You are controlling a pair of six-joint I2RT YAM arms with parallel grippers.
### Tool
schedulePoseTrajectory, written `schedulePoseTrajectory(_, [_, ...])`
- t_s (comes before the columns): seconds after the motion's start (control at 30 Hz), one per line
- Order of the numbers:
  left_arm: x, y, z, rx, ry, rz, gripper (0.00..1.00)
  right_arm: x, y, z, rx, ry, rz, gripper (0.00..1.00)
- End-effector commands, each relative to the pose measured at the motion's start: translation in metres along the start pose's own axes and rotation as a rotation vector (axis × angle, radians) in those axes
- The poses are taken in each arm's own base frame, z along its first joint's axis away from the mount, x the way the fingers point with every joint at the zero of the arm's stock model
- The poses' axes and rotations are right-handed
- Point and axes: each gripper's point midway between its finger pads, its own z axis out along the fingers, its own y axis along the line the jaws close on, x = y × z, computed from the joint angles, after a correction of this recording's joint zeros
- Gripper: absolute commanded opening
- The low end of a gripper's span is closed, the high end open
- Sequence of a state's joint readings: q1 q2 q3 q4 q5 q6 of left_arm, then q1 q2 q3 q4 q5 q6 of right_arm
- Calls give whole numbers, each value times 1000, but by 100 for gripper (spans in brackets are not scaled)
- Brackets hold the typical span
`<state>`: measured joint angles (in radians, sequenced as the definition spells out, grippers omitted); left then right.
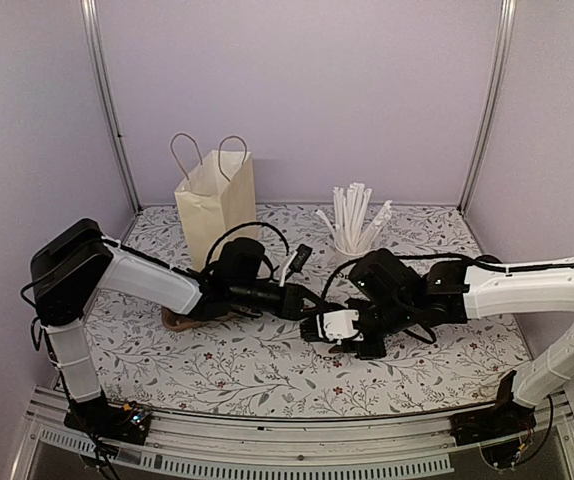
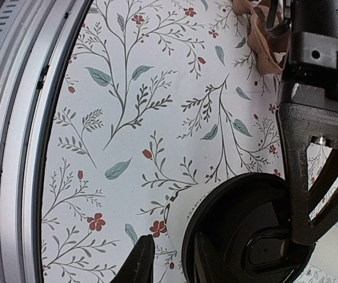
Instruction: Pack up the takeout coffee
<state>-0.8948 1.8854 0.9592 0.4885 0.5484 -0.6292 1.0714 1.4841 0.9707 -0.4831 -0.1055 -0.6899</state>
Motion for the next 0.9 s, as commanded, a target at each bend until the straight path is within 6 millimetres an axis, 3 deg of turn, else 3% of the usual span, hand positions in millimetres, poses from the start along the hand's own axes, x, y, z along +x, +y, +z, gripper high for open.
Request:
schedulePoseTrajectory(0.0, [116,63,-4,-204,319,-182,32,90,49,43,-142,269,22,25])
schedulePoseTrajectory(0.1, [115,63,-5,-205,321,-177,32,88,59,45,-196,260,47,22])
schedulePoseTrajectory(0.17, [114,63,-5,-204,318,-172,32,76,56,40,-201,229,52,23])
schedulePoseTrajectory(0.33, [108,60,-4,-186,308,-135,33,7,15,-12,-122,12,37,37])
schedulePoseTrajectory(0.5, [91,50,2,-142,285,-78,33,-26,-26,-60,-57,-152,42,46])
schedulePoseTrajectory(0.67, [85,47,8,-125,292,-55,33,-32,-52,-88,-53,-250,119,48])
schedulePoseTrajectory(0.87, [85,42,11,-80,306,-2,33,1,-89,-98,-2,-284,318,48])
